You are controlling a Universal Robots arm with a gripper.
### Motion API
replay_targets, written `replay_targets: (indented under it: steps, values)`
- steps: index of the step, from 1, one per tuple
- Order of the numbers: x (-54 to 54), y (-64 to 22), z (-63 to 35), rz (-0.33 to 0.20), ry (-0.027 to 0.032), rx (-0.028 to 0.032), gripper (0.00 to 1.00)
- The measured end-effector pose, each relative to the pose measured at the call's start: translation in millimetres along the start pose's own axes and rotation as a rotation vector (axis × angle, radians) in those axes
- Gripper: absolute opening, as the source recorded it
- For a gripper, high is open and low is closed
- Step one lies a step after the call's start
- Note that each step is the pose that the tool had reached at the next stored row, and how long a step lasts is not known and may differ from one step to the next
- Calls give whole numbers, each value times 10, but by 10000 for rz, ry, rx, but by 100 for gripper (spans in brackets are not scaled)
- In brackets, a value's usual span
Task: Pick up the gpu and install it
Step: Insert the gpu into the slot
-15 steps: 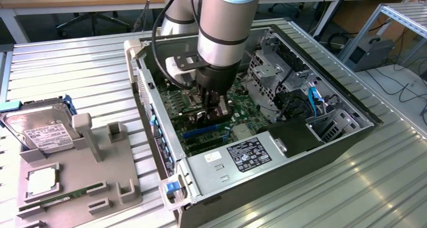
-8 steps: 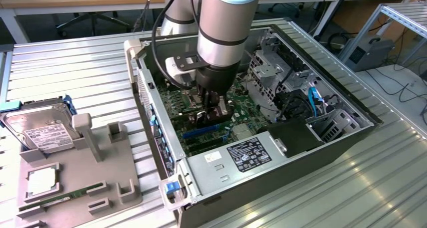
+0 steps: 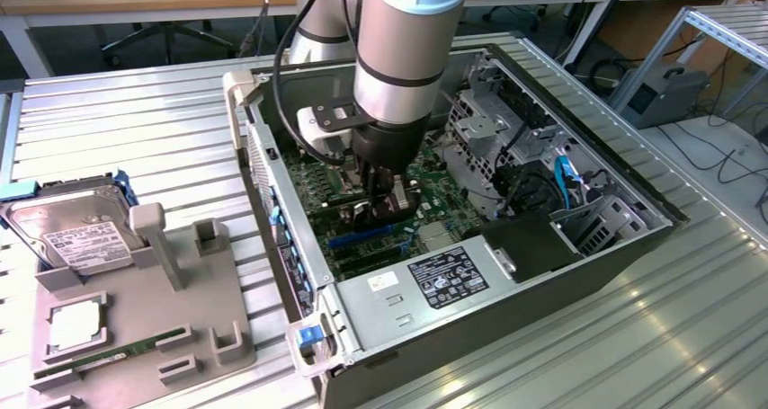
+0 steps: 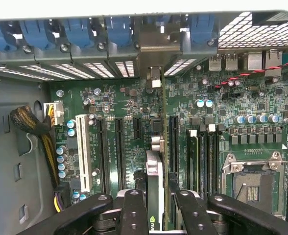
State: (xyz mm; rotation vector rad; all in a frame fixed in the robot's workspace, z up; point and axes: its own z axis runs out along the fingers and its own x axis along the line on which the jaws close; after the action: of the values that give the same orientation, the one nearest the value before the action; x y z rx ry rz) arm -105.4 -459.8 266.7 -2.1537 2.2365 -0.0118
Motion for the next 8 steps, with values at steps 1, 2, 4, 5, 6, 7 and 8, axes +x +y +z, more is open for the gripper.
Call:
replay_targets:
  steps: [1, 2, 4, 5, 6, 7, 8]
  values:
    - [0, 0, 0, 1, 0, 0, 27]
    - [0, 0, 1, 1, 2, 1, 27]
    - [-1, -5, 3, 1, 20, -10, 27]
    - [0, -8, 2, 1, 24, -21, 27]
    - [-1, -14, 2, 1, 26, -42, 27]
    - [-1, -14, 2, 2, 26, -44, 27]
    - [-1, -15, 1, 2, 27, -45, 27]
